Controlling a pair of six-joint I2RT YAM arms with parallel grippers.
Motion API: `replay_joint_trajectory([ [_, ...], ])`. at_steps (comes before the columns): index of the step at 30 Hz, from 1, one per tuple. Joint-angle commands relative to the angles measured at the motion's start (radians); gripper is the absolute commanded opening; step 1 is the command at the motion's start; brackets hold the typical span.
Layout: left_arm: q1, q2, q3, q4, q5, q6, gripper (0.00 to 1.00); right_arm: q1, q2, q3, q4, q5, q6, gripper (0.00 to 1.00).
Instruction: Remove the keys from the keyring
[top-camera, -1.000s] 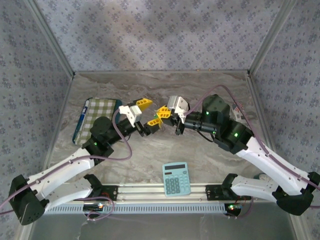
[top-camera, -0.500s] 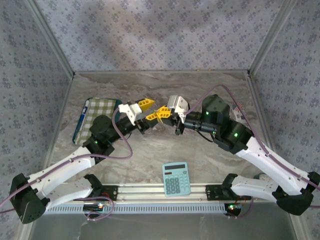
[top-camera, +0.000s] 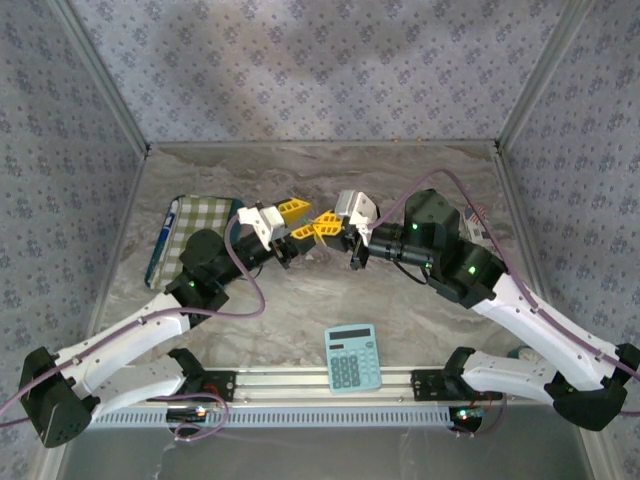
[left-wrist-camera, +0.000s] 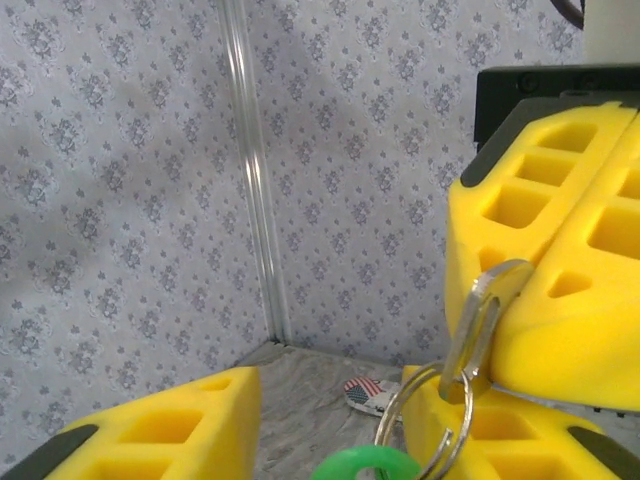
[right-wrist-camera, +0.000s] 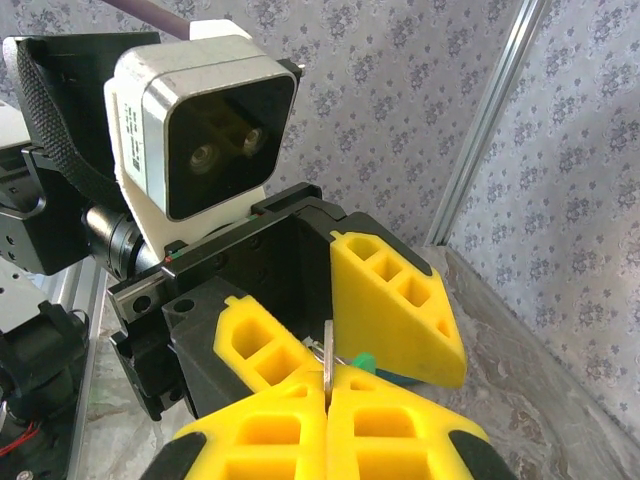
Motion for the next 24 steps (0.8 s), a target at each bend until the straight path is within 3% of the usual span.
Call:
replay_joint_trajectory([
  [1, -0.005, 0.003, 0.037, 0.01, 0.03, -0.009, 0.44, 0.008, -0.017, 0.04, 0.003, 0.018, 0.03, 0.0],
  [6, -0.007, 0.009, 0.042, 0.008, 0.046, -0.01, 0.45, 0.008, -0.018, 0.043, -0.003, 0.02, 0.03, 0.0],
  [10, -0.007, 0.014, 0.042, -0.009, 0.061, -0.016, 0.51, 0.005, -0.02, 0.046, -0.003, 0.025, 0.027, 0.0],
  [18, -0.007, -0.003, 0.022, -0.003, 0.043, -0.018, 0.44, -0.001, -0.018, 0.052, -0.013, 0.015, 0.025, 0.0],
  [24, -0.008, 0.004, 0.033, 0.018, 0.027, -0.006, 0.46, -0.001, -0.019, 0.042, -0.001, 0.008, 0.04, 0.0],
])
